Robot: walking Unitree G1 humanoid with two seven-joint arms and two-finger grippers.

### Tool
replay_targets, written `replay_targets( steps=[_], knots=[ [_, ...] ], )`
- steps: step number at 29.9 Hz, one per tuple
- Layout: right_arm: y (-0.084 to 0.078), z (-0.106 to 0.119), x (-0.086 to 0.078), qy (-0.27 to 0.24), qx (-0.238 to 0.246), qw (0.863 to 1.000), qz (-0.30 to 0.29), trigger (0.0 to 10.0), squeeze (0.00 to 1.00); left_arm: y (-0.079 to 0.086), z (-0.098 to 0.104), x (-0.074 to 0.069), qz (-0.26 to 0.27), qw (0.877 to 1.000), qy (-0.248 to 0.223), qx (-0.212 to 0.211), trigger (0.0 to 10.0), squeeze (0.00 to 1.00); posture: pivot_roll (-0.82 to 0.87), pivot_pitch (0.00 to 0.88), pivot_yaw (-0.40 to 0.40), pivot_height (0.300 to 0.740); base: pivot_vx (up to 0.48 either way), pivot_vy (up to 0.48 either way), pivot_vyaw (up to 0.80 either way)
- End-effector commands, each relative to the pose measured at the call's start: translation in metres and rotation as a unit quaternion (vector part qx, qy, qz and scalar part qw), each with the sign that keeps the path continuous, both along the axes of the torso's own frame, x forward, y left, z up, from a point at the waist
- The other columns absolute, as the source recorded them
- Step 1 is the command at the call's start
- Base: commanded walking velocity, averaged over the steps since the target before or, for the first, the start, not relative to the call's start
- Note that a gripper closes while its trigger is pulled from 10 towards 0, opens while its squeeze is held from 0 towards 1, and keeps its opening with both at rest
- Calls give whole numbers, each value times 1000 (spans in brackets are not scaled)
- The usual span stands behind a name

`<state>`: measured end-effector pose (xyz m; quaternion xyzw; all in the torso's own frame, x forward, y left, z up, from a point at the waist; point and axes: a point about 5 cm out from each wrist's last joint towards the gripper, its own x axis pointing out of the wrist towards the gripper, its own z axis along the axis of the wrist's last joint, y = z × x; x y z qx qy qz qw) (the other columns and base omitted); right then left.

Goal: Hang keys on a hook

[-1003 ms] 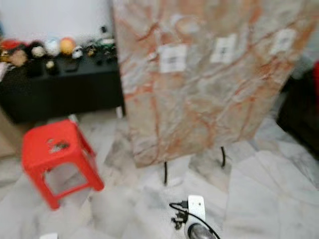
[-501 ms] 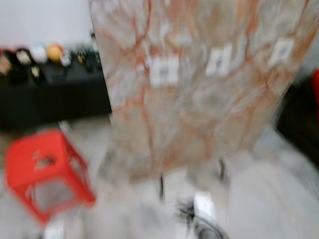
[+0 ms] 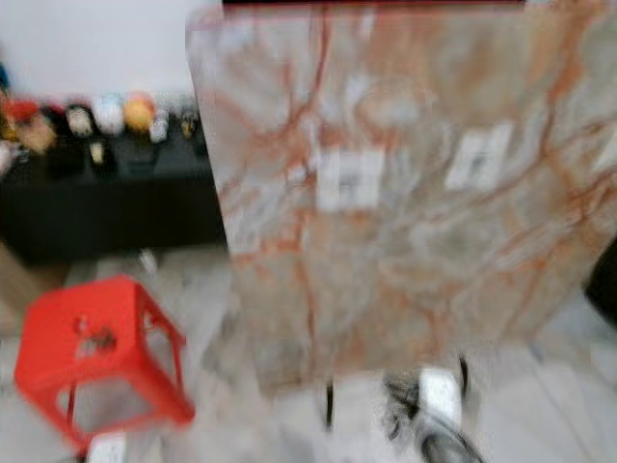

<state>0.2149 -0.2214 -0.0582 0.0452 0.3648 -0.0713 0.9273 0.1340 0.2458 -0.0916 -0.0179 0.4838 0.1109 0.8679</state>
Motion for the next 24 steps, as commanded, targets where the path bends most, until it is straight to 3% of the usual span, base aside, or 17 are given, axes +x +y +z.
replay_targets(
  steps=[1,3,8,14,15,17,18,19,21,22,24],
  knots=[
    [10,9,16,-37,7,999,11,10000,0,5,-1,-6,2,1000,11,4,10000,0,-17,0,-69,740,0,0,0],
    [10,19,28,-75,-3,997,17,10000,0,5,-1,-6,1,1000,12,4,10000,0,-15,0,-71,740,0,0,0],
    [11,34,38,-133,-54,988,53,10000,0,6,-1,-7,-1,1000,14,6,10000,0,-18,0,-72,740,0,0,0],
    [4,53,42,-209,-140,963,94,10000,0,6,-1,-7,-8,1000,16,9,10000,0,-32,0,-69,740,0,0,0],
    [3,57,42,-223,-158,956,104,10000,0,6,-1,-7,-10,1000,17,10,10000,0,-32,0,-69,740,0,0,0],
    [3,74,42,-271,-224,925,145,10000,0,7,-1,-8,-13,1000,18,12,10000,0,-40,0,-66,740,0,0,0],
    [3,74,42,-271,-224,925,145,10000,0,7,-1,-8,-13,1000,18,12,10000,0,-40,0,-66,740,0,0,0],
    [3,79,42,-285,-244,913,159,10000,0,7,-1,-8,-14,1000,18,12,10000,0,-40,0,-66,740,0,0,0],
    [7,93,44,-319,-277,889,177,10000,0,7,-1,-8,-18,1000,19,13,10000,0,-48,0,-63,740,0,0,0],
    [11,106,46,-348,-302,868,183,10000,0,7,0,-7,-23,999,19,14,10000,0,-49,0,-63,740,0,0,0],
    [14,114,48,-364,-319,855,184,10000,0,8,0,-7,-24,999,19,15,10000,0,-49,0,-64,740,0,0,0]
  ],
)
